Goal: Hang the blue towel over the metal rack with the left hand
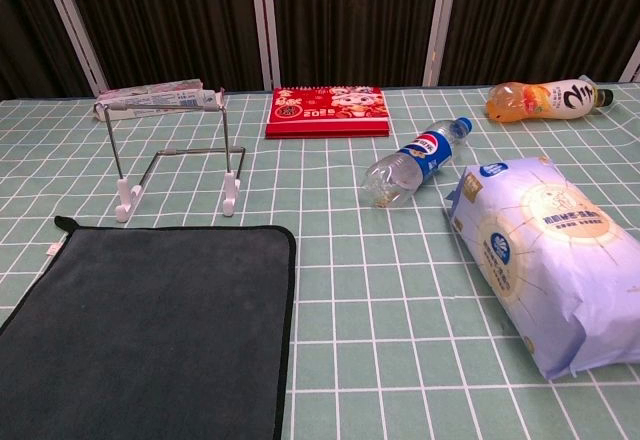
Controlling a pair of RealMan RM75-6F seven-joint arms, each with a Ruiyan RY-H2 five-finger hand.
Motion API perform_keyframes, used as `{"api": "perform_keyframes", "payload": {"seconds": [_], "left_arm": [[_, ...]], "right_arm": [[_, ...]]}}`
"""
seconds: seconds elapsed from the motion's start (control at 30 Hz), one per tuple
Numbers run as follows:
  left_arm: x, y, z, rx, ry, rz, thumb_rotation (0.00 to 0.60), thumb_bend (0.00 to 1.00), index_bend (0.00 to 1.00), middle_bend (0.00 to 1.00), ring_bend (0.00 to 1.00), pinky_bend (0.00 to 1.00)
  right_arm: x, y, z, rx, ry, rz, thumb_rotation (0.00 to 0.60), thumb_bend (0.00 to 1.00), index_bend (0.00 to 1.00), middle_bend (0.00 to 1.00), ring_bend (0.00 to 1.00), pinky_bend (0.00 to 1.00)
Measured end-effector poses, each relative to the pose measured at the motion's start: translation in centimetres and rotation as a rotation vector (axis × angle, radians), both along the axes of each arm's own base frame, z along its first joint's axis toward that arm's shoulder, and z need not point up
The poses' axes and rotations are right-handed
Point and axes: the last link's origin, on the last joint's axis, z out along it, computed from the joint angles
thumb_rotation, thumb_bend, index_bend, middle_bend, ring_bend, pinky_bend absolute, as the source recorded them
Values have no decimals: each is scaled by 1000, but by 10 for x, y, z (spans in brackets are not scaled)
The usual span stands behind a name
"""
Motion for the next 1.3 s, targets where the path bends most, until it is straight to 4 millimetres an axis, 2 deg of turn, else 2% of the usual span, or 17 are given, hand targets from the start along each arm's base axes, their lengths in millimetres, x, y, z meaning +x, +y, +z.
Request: {"api": "perform_keyframes", "payload": {"seconds": [0.2, 0.37, 0.53, 0.83, 1.03, 1.3], "left_arm": [[-4, -4, -3, -32, 40, -1, 600, 0, 0, 0, 0, 0], [12, 7, -22, -127, 83, -116, 600, 0, 0, 0, 0, 0], [44, 30, -61, -284, 163, -299, 600, 18, 27, 0, 0, 0], [111, 55, -140, -500, 369, -646, 600, 254, 178, 0, 0, 0], [131, 62, -173, -557, 450, -735, 600, 313, 232, 0, 0, 0], [137, 65, -199, -598, 448, -757, 600, 362, 283, 0, 0, 0]], "right_arm": [[0, 2, -1, -1, -2, -12, 600, 0, 0, 0, 0, 0], [2, 3, 0, -7, -1, -22, 600, 0, 0, 0, 0, 0], [5, 2, -3, -6, 26, -30, 600, 0, 0, 0, 0, 0], [-4, -5, -9, 14, 42, -96, 600, 0, 0, 0, 0, 0], [-6, -8, -10, 15, 52, -110, 600, 0, 0, 0, 0, 0], [-8, -9, -8, 12, 47, -120, 600, 0, 0, 0, 0, 0]]}}
